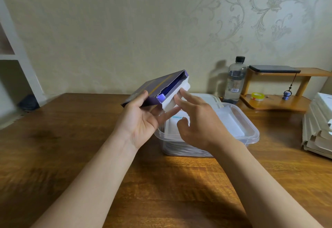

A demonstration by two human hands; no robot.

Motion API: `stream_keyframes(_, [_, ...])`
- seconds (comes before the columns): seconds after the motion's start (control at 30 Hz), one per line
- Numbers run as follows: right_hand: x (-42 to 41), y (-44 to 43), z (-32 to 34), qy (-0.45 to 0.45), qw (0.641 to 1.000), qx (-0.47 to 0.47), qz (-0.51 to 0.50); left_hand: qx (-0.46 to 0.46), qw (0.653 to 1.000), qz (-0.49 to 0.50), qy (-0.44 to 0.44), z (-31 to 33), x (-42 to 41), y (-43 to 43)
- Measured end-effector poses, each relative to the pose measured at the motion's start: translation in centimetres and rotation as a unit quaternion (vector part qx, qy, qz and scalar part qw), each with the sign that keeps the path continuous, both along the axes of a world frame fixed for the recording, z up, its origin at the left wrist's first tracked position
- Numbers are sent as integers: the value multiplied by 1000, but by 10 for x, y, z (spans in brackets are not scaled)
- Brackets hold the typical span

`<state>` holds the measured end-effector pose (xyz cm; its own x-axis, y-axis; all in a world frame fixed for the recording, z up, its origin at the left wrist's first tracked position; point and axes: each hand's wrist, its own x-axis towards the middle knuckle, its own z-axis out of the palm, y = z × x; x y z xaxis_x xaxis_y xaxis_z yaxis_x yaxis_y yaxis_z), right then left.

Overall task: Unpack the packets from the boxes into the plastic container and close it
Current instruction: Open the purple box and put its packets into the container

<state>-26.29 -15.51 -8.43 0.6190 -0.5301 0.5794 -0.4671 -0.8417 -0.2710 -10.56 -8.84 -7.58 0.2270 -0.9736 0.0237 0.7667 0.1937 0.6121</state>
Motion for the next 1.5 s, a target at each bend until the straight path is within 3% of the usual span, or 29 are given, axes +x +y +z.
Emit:
stream_keyframes(0.1, [-1, 2, 2, -25, 997, 63, 41, 17, 999, 35, -14, 4, -2, 3])
stream_keyframes(0.17, [-1, 3, 4, -95, 991, 82, 36, 31, 999, 39, -22, 3, -2, 2])
stream_keyframes(0.33, [-5, -8, 7, -205, 969, 109, -79, 62, 996, 40, -49, 1, -2, -1])
stream_keyframes(0.8, [-11, -14, 8, -185, 960, 191, -92, 58, 996, 14, -63, 2, -6, 1])
stream_keyframes(1.07, [-13, -17, 13, -287, 909, 298, -44, 52, 993, -32, -97, -3, 5, -3])
stream_keyframes(1.23, [-16, -23, 14, -299, 897, 322, -52, 52, 996, -35, -68, -7, 5, -5])
stream_keyframes(1.33, [-17, -21, 13, -277, 909, 305, -66, 62, 996, -15, -65, -3, 2, -3])
stream_keyframes(1.5, [-2, -7, 4, -222, 964, 95, -107, 51, 993, 62, -90, -3, -2, -4])
